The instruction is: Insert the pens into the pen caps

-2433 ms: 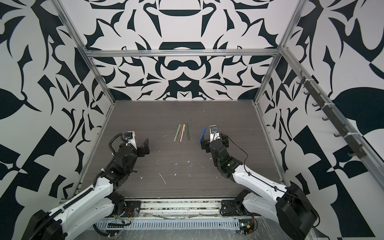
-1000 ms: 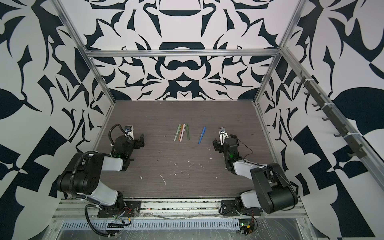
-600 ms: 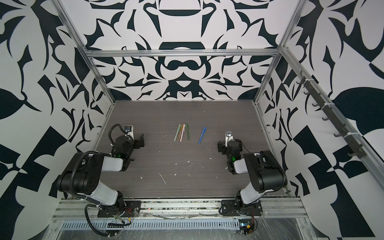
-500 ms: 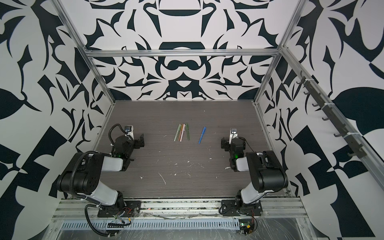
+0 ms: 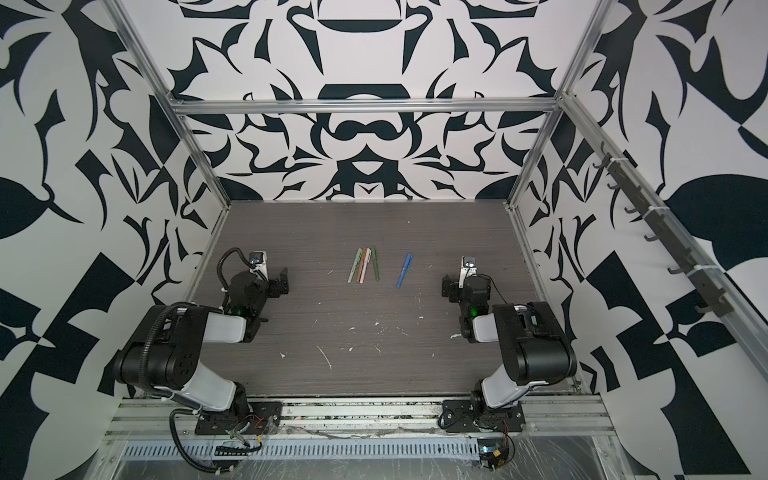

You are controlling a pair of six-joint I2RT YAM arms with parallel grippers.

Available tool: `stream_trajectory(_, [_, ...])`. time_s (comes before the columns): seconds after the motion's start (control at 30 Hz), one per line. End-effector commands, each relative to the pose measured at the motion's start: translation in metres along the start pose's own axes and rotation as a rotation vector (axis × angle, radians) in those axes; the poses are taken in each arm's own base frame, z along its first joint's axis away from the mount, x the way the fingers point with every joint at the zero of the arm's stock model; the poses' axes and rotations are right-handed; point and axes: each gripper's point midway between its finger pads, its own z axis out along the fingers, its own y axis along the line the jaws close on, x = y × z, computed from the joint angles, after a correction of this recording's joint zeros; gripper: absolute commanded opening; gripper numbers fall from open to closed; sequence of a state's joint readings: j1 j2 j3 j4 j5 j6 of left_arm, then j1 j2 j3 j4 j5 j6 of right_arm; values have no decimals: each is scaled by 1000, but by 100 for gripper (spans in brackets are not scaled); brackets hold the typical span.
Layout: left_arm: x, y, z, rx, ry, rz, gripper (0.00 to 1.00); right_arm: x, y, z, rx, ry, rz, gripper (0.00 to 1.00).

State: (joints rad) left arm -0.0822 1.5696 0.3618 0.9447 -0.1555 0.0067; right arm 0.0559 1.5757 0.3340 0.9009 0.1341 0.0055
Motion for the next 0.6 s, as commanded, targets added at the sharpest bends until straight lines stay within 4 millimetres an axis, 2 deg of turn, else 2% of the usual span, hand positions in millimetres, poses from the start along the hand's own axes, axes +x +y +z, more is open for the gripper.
stream_trajectory(0.0, [-1,1,-1,4,-5,-7,99,-19,9,0,-44,-51,10,100])
stream_trajectory(0.57, [-1,1,-1,4,-5,-7,99,-18,10,0,-54,-50,0,100])
